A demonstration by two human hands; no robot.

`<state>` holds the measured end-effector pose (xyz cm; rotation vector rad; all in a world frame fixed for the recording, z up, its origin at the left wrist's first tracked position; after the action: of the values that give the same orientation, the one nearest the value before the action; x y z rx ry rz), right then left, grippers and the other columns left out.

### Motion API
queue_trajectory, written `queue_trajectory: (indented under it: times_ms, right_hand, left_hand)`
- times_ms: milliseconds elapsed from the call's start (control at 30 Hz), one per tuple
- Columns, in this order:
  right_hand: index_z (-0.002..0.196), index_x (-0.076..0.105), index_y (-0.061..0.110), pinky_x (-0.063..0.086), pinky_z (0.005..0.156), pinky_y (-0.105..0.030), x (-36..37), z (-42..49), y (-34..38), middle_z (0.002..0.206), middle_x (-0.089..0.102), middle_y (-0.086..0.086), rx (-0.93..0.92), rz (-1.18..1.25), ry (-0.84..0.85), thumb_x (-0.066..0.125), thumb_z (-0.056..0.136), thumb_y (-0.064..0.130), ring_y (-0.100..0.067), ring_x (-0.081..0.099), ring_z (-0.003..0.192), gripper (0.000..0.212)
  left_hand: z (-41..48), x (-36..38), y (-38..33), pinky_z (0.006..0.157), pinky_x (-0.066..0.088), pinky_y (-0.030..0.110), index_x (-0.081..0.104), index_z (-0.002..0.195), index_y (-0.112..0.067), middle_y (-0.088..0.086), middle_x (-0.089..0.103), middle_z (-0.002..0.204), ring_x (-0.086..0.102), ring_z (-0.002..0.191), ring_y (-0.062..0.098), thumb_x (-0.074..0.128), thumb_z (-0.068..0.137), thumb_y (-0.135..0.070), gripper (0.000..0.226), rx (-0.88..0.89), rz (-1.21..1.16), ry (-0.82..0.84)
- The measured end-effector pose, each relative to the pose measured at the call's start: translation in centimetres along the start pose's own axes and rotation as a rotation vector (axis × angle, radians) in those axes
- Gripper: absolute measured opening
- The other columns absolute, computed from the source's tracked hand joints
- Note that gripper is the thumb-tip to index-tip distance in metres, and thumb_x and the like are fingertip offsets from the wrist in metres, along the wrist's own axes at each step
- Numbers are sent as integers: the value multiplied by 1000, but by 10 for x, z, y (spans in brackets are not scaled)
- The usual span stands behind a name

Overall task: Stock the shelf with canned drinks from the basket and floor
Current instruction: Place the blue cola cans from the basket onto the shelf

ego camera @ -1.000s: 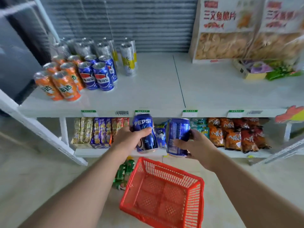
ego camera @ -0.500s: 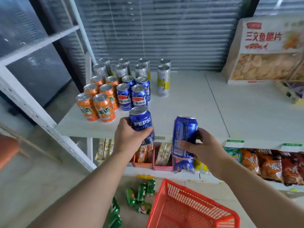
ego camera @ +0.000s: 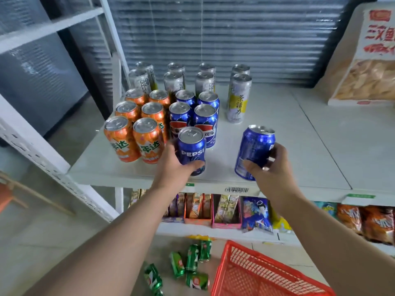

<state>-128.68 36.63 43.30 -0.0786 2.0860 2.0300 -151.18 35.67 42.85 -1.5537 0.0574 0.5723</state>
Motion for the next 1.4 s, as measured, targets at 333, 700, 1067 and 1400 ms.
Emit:
queue_trajectory:
  times_ms: [333, 700, 1067, 1400]
  right_hand:
    - [137, 33, 18, 42, 86, -22, 9, -4, -26, 127, 47, -1, -151, -114, -19, 73, 81, 1, -16, 50, 111, 71]
    - [140, 32, 21, 41, 79, -13, 8, 2, -33, 128, 49, 2, -181, -80, 27, 72, 80, -2, -16, 51, 114, 76]
    - [140, 32, 21, 40, 65, -1, 6, 0, -32, 123, 46, 7, -193, -107, 15, 73, 81, 1, -8, 47, 106, 75]
    - [141, 32, 23, 39, 70, -9, 7, 1, -35, 127, 47, 4, -185, -71, 27, 73, 81, -1, -13, 49, 112, 76]
  left_hand:
    - [-4, 7, 12, 94, 50, 42, 37, 124, -13, 3, 46, 124, 54, 112, 21, 91, 46, -39, 98, 130, 44, -210]
    - [-17, 26, 20, 92, 47, 47, 45, 118, -4, -1, 44, 110, 50, 108, 27, 92, 48, -33, 89, 129, 86, -443]
    - [-21, 23, 41, 73, 50, 20, 49, 116, -5, 9, 54, 114, 58, 97, 22, 81, 70, -23, 59, 44, 40, -607]
    - [-15, 35, 30, 87, 50, 41, 48, 118, -2, 15, 50, 121, 51, 112, 35, 80, 72, -15, 57, -122, 64, -782]
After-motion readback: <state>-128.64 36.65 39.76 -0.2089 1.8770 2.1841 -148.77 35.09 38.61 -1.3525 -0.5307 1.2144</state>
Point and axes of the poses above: each hand's wrist, its own z-axis towards the middle knuckle, its own x-axis out of the palm, y = z × x, the point moved 4 cm from there along z, towards the middle knuckle
